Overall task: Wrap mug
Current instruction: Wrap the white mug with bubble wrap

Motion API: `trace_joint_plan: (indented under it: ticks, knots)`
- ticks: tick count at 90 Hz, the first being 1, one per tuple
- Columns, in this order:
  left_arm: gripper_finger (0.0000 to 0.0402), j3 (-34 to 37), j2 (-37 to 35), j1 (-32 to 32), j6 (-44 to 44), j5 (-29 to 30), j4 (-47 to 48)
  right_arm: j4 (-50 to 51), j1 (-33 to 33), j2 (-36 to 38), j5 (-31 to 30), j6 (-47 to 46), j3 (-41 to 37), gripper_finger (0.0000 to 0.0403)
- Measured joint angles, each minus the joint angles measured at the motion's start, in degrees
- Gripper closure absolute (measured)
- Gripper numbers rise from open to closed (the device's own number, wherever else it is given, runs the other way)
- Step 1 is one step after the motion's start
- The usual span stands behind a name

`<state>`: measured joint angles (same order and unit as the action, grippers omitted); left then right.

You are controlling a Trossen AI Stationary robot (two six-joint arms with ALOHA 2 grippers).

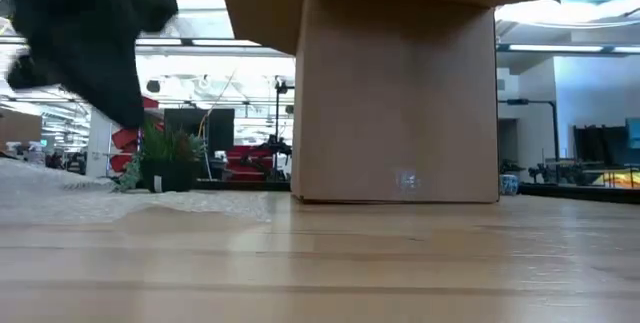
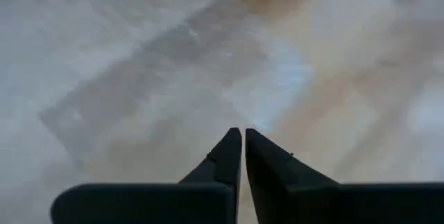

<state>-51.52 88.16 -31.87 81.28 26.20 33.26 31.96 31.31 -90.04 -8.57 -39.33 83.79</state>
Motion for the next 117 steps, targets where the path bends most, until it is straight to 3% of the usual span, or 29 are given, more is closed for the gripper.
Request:
trace_joint_plan:
  ticks: [24, 38, 56, 72, 78, 85, 97, 106, 117]
  knots:
    - [0.0401, 12.4, 0.1, 5.7, -13.1, -1.0, -27.7, -2.5, 4.8, 3.4, -13.4, -15.2, 0.0, 0.0148]
    - [0.0401, 13.6, 5.2, 5.4, -15.4, -2.6, -36.5, -2.2, 8.3, 3.4, -17.8, -23.1, 0.0, 0.0148]
    - [0.0401, 8.5, 16.5, 2.6, -17.6, -5.4, -47.3, -1.9, 11.2, 3.4, -24.7, -29.9, 0.0, 0.0148]
    - [0.0401, -2.2, 19.3, -0.2, -31.1, -9.8, -52.2, 0.7, 11.3, 3.0, -24.8, -31.2, 0.0, 0.0148]
    - [0.0401, -7.3, 18.0, -0.8, -37.2, -11.0, -49.9, 2.9, 11.2, 2.1, -24.7, -31.2, 0.0, 0.0148]
    - [0.0401, -13.4, 16.6, -1.4, -40.9, -11.4, -40.4, 3.8, 10.9, 0.0, -24.1, -31.2, 0.0, 0.0148]
    - [0.0401, -21.5, 14.7, -3.5, -34.6, -6.9, -16.0, 2.3, 9.3, -5.4, -18.1, -28.4, 0.0, 0.0148]
    - [0.0401, -20.8, 15.0, -4.4, -25.2, -5.1, -4.3, -0.8, 7.5, -10.0, -15.3, -25.3, 0.0, 0.0148]
    - [0.0401, -14.4, 16.1, -4.1, -16.7, -6.1, -4.1, -3.1, 6.3, -14.0, -15.6, -25.2, 0.0, 0.0158]
